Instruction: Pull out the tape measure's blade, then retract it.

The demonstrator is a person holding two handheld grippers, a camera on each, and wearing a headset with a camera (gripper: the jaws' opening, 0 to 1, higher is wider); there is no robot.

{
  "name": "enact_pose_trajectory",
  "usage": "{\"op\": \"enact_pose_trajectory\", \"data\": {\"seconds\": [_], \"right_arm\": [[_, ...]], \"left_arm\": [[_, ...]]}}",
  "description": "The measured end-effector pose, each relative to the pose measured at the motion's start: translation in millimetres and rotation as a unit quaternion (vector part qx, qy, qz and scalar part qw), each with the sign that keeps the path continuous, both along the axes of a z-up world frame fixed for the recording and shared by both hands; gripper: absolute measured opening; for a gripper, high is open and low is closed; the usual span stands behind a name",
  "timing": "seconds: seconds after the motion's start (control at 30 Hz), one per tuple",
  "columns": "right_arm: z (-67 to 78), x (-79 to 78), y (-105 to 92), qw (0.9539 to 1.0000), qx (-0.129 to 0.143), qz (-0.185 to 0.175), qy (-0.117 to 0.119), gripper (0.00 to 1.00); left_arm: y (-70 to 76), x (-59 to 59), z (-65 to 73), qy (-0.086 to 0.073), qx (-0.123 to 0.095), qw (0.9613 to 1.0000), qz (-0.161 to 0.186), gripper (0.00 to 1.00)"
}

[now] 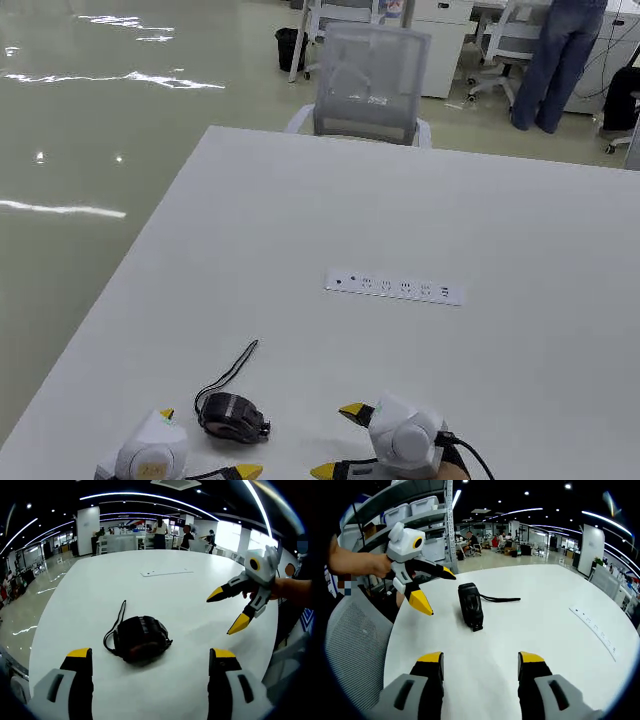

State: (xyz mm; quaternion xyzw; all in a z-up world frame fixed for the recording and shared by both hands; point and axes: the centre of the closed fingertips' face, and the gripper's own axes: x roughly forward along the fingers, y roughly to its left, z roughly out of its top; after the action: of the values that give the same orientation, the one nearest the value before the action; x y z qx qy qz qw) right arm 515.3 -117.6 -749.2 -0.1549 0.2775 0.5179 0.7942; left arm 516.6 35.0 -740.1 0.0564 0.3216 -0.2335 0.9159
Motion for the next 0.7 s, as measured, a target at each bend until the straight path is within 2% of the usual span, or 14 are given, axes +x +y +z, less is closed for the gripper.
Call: {"op": "enact_pose_trajectory", "data": {"seconds": [0.13, 0.2, 0.27, 0.37, 0.5, 0.63, 0.7], "right_arm": [[3.0, -8.6, -14.1, 0.9999, 0.0, -0.015, 0.001, 0.64], [5.1, -14.7, -21.3, 0.9997, 0.002, -0.022, 0.004, 0.7], [6.6, -18.9, -29.3, 0.9995, 0.002, -0.03, 0.003, 0.71], [14.5, -23.0, -39.2, 0.9988, 0.007, -0.049, -0.002, 0.73], [18.3, -30.4, -49.5, 0.9983, 0.009, -0.058, -0.006, 0.76], [19.9, -38.1, -61.2, 0.997, 0.015, -0.076, 0.001, 0.81], [18.9, -42.2, -66.7, 0.9964, 0.018, -0.082, 0.004, 0.83]], "left_arm": [[-3.9, -3.4, 6.8, -0.009, 0.0, 0.9997, -0.024, 0.96], [-3.8, -5.6, 8.1, -0.009, -0.001, 0.9994, -0.033, 0.98], [-4.5, -8.0, 9.9, -0.01, -0.003, 0.999, -0.044, 0.99], [-4.4, -12.1, 13.1, -0.011, 0.003, 0.9984, -0.055, 0.99], [-3.0, -15.0, 15.1, -0.011, -0.003, 0.9982, -0.059, 0.99], [-5.5, -24.3, 20.3, -0.018, -0.008, 0.9966, -0.08, 0.99], [-5.1, -28.5, 20.8, -0.021, 0.0, 0.9955, -0.092, 0.99]]}}
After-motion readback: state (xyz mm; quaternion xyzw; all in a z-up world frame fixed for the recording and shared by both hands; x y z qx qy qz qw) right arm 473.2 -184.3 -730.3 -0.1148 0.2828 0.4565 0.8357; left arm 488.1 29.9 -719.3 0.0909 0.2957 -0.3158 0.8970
